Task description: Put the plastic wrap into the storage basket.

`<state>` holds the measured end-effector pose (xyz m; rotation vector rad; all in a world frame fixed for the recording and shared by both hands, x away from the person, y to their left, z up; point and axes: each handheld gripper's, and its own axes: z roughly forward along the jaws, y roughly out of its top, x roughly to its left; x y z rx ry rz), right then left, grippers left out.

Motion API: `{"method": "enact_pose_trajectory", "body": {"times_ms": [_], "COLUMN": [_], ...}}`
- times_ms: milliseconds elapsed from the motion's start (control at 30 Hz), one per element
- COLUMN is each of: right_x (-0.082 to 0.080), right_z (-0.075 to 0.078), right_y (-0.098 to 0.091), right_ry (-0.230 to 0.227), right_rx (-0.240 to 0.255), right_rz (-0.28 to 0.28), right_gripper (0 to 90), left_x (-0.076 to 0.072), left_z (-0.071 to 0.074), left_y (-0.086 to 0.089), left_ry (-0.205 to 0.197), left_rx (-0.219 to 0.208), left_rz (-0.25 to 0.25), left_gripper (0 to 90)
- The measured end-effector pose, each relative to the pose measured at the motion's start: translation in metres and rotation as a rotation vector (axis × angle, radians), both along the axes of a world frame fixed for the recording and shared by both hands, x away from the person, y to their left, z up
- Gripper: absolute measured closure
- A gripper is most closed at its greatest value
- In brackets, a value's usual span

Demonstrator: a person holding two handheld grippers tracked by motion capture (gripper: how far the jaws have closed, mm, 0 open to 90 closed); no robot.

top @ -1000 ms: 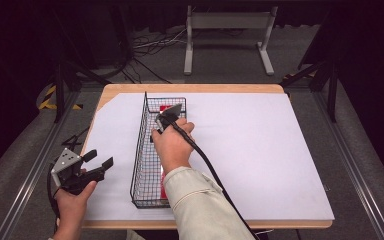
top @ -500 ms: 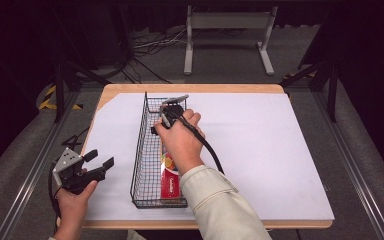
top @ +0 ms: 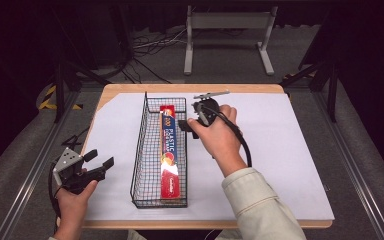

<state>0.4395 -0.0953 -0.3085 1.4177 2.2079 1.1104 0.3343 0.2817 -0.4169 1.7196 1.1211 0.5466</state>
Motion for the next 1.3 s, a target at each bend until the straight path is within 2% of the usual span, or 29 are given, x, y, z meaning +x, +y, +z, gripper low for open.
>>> {"method": "enact_pose_trajectory", "body": {"times_ms": [233,267,300,367,400,533,767,900,1000,1100,1300], "right_x": [-0.005,-0.005,-0.008,-0.011,-0.012,-0.019,-0.037,-0.047,-0.050,-0.052,-0.057], "right_z": [0.007,0.007,0.009,0.012,0.013,0.012,-0.004,-0.019,-0.034,-0.050,-0.066], "right_y": [-0.045,-0.045,-0.059,-0.074,-0.079,-0.110,-0.161,-0.187,-0.205,-0.218,-0.228], "right_ry": [-0.082,-0.082,-0.116,-0.144,-0.148,-0.163,-0.209,-0.220,-0.213,-0.225,-0.261], "right_rx": [-0.050,-0.050,-0.067,-0.080,-0.078,-0.082,-0.083,-0.092,-0.067,-0.056,-0.042], "right_rz": [0.061,0.061,0.086,0.094,0.099,0.106,0.123,0.128,0.111,0.106,0.113], "right_gripper": [20.5,20.5,20.5,20.1,20.0,19.3,17.1,15.7,13.7,11.2,9.3], "left_x": [0.001,0.001,0.001,0.002,0.003,0.005,0.004,0.002,0.002,0.001,0.000], "left_z": [-0.001,-0.001,-0.001,-0.002,-0.004,-0.007,-0.007,-0.007,-0.007,-0.006,-0.006], "left_y": [0.001,0.001,0.001,0.002,0.002,0.002,0.002,0.003,0.002,0.002,0.002], "left_ry": [0.003,0.003,0.004,0.010,0.015,0.021,0.017,0.016,0.015,0.013,0.006], "left_rx": [0.001,0.001,0.000,-0.009,-0.019,-0.013,0.000,0.000,0.004,0.013,0.020], "left_rz": [-0.001,-0.001,-0.002,-0.017,-0.025,-0.027,-0.032,-0.027,-0.028,-0.029,-0.036], "left_gripper": [29.1,29.1,29.0,28.7,28.4,28.1,27.9,27.8,27.6,27.4,26.9]}}
